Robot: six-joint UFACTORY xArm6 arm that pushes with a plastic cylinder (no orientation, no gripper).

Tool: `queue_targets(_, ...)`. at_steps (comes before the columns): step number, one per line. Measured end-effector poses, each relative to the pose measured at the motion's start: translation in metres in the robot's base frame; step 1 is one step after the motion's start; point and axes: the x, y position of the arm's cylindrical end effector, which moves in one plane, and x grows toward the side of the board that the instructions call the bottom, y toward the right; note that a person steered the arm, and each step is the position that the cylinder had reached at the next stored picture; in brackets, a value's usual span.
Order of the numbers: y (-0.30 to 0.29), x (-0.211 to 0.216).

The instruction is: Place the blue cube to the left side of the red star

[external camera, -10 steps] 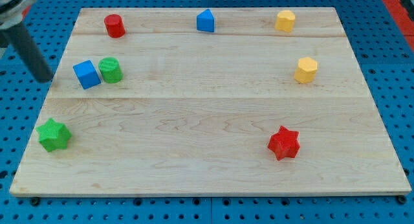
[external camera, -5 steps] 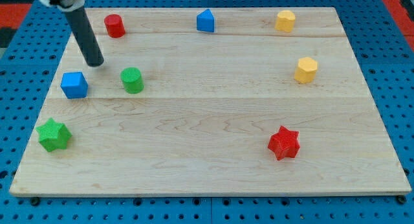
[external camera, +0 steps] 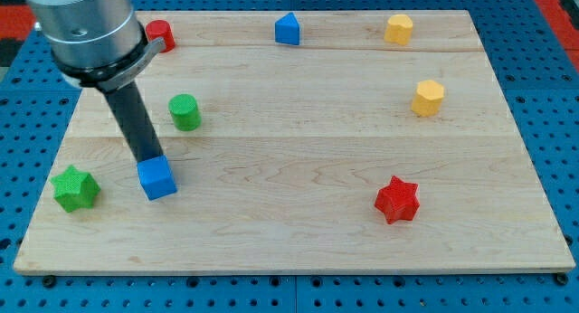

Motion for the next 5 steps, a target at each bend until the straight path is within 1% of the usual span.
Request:
queue_targets(1, 0.017, 0.024)
queue_targets(3, 0.024, 0.081)
queue_targets(4, 0.096, 0.082)
queue_targets(5, 0.113, 0.081)
